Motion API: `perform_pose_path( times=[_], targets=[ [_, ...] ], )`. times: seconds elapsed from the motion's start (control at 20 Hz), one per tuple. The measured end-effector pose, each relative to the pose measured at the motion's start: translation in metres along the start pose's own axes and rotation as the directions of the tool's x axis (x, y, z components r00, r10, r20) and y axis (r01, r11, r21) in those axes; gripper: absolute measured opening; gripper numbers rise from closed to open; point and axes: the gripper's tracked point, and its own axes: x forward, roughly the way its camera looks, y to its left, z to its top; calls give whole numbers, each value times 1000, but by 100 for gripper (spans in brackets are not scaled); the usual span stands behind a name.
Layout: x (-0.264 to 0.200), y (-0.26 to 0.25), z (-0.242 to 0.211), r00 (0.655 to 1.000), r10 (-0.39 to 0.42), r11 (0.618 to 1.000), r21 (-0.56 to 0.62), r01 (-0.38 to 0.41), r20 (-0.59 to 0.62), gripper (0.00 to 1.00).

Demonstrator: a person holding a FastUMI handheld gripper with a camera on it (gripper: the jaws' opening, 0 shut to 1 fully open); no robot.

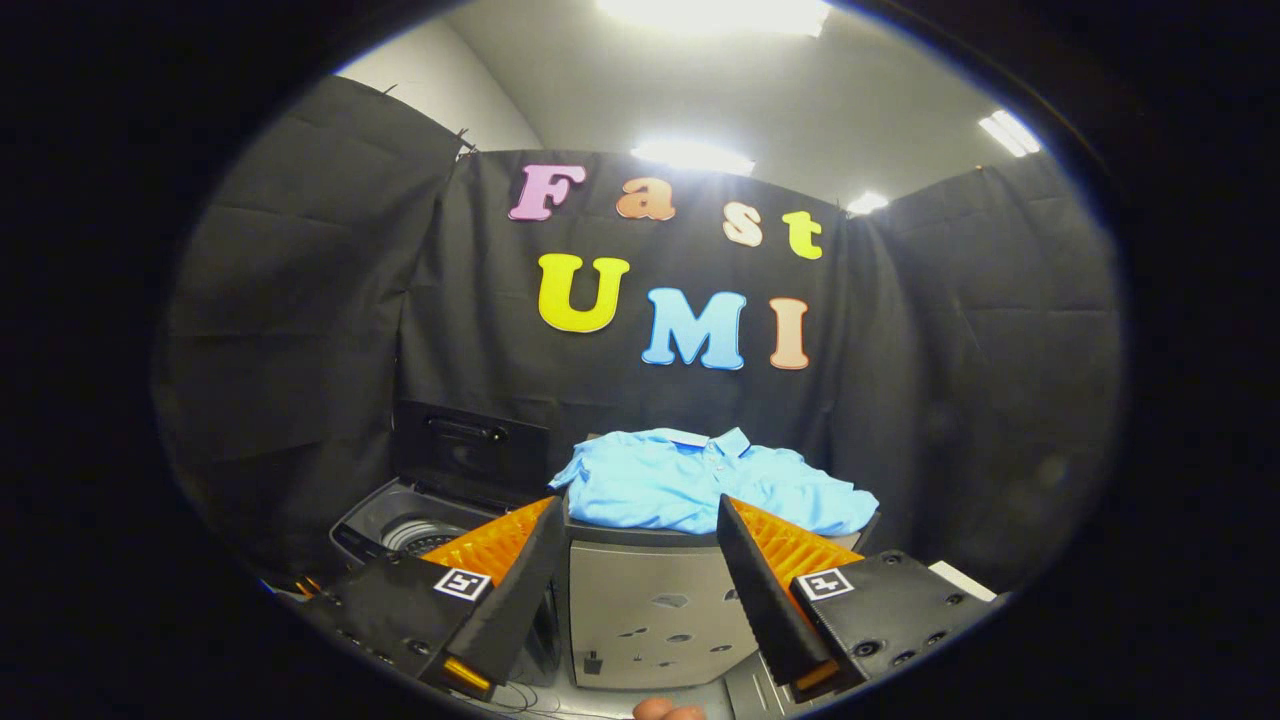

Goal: Put the clothes into the washing machine and then close the washing machine lid.

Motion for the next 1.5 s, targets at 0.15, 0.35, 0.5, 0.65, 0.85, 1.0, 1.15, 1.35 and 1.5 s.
perform_pose_path(
  times=[0.15,0.35,0.5,0.65,0.85,1.0,1.15,1.35,1.5],
  targets=[
    [17,-23,22,1000,-13,999,49,14,-25,95],
    [48,-55,37,995,-39,996,70,45,-87,95],
    [73,-68,40,985,-19,997,69,31,-171,95],
    [98,-75,39,971,11,1000,28,-4,-238,95],
    [131,-83,33,949,25,1000,5,-25,-313,95],
    [157,-82,29,933,54,998,35,-45,-357,96],
    [182,-85,24,925,47,999,20,-42,-378,95],
    [214,-96,12,909,22,1000,15,-17,-416,96],
    [233,-100,-3,892,24,1000,26,-14,-450,96]
  ],
)
